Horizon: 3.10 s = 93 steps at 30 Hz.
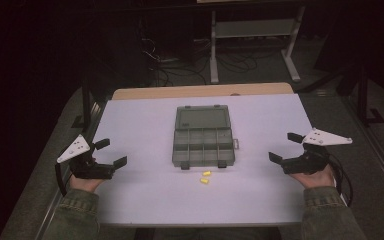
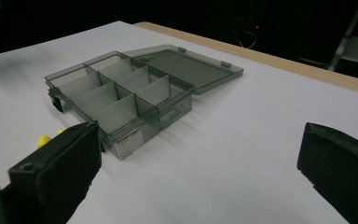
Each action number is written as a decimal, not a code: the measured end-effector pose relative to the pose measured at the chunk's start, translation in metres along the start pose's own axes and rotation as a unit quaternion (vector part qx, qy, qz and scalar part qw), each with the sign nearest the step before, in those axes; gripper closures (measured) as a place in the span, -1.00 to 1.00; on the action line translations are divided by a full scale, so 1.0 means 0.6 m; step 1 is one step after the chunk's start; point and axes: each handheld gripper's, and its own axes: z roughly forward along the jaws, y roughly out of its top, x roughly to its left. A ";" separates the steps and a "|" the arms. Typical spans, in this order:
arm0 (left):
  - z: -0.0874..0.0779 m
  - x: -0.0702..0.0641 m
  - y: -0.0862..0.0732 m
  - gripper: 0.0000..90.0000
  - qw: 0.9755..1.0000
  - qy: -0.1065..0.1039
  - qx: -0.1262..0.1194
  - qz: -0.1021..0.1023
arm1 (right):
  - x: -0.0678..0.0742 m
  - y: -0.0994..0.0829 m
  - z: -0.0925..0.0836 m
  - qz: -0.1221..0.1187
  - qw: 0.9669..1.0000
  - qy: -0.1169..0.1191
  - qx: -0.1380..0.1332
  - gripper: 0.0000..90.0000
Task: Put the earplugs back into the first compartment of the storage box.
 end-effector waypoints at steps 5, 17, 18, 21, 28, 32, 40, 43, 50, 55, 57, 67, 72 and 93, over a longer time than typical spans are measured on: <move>-0.003 0.001 0.000 -1.00 1.000 -0.001 0.008 0.004 | 0.001 0.000 -0.001 0.000 1.000 0.001 -0.003 -1.00; -0.006 -0.010 0.017 -0.99 0.999 -0.018 0.037 0.029 | 0.005 0.000 0.000 -0.002 1.000 0.008 0.005 -1.00; -0.005 -0.012 0.019 -0.99 0.998 -0.019 0.043 0.035 | 0.005 0.000 0.000 -0.001 1.000 0.008 0.005 -1.00; -0.001 -0.017 0.027 -0.99 0.997 -0.025 0.054 0.044 | 0.006 0.000 0.000 -0.001 1.000 0.008 0.006 -1.00; 0.018 -0.039 0.049 -1.00 0.995 -0.060 0.066 0.051 | 0.006 0.000 0.000 -0.005 1.000 0.007 0.011 -1.00; 0.032 -0.052 0.060 -1.00 0.992 -0.071 0.074 0.068 | 0.008 0.000 0.002 -0.006 1.000 0.010 0.014 -1.00; 0.059 -0.074 0.078 -1.00 0.986 -0.088 0.100 0.098 | 0.010 0.000 0.001 -0.009 1.000 0.011 0.017 -1.00; 0.071 -0.085 0.089 -1.00 0.982 -0.101 0.116 0.113 | 0.011 0.000 0.001 -0.009 1.000 0.012 0.018 -1.00; 0.101 -0.109 0.100 -1.00 0.975 -0.123 0.129 0.132 | 0.012 0.000 0.002 -0.012 1.000 0.013 0.019 -1.00; 0.118 -0.123 0.104 -1.00 0.971 -0.137 0.137 0.141 | 0.013 -0.001 0.002 -0.013 1.000 0.015 0.021 -1.00; 0.128 -0.132 0.106 -0.99 0.968 -0.146 0.142 0.148 | 0.013 -0.001 0.002 -0.013 1.000 0.016 0.022 -1.00; 0.162 -0.156 0.107 -1.00 0.959 -0.171 0.157 0.160 | 0.015 -0.001 0.005 -0.017 0.999 0.021 0.027 -1.00; 0.179 -0.168 0.103 -0.99 0.953 -0.186 0.170 0.169 | 0.014 -0.001 0.005 -0.016 0.999 0.021 0.027 -1.00; 0.247 -0.218 0.083 -0.99 0.927 -0.230 0.212 0.206 | 0.014 -0.001 0.006 -0.017 0.999 0.027 0.029 -1.00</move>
